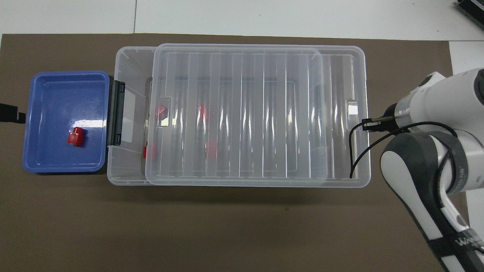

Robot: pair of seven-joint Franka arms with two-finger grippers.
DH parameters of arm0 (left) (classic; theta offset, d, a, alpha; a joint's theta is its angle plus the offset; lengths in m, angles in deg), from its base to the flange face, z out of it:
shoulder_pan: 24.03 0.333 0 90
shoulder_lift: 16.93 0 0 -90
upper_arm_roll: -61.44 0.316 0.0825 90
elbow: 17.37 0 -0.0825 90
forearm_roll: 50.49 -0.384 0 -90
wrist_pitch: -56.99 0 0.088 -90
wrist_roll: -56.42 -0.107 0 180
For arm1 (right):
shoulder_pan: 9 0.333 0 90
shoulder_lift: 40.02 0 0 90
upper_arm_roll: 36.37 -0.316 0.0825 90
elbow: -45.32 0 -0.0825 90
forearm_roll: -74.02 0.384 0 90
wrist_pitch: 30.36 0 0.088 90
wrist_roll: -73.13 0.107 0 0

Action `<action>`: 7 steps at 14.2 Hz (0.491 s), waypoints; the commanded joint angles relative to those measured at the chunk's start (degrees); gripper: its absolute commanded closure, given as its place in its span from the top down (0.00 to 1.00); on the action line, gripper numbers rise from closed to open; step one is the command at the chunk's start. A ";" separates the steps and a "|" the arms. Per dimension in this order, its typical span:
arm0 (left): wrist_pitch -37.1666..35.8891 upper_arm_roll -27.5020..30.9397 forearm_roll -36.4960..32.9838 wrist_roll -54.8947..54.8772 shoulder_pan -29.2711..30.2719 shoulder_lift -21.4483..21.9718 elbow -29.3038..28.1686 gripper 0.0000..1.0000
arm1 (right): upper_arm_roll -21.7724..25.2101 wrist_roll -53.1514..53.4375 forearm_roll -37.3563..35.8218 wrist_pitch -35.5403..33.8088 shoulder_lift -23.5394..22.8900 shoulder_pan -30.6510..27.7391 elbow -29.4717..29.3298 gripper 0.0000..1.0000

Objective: Place red block in blue tray from box

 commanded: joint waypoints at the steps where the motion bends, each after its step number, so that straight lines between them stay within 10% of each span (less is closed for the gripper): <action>1: -9.18 -0.43 -5.45 0.41 -0.29 -0.76 8.17 1.00 | -0.19 0.46 1.21 0.79 1.67 2.64 1.67 0.00; 3: -13.37 -1.22 -5.93 0.15 -1.17 -4.20 14.81 1.00 | -0.10 0.46 6.19 0.87 1.67 3.52 1.67 0.00; 7: -9.85 -1.32 -5.22 -4.60 -6.79 -0.27 7.01 1.00 | -0.19 1.68 7.71 1.22 1.85 5.02 2.11 0.00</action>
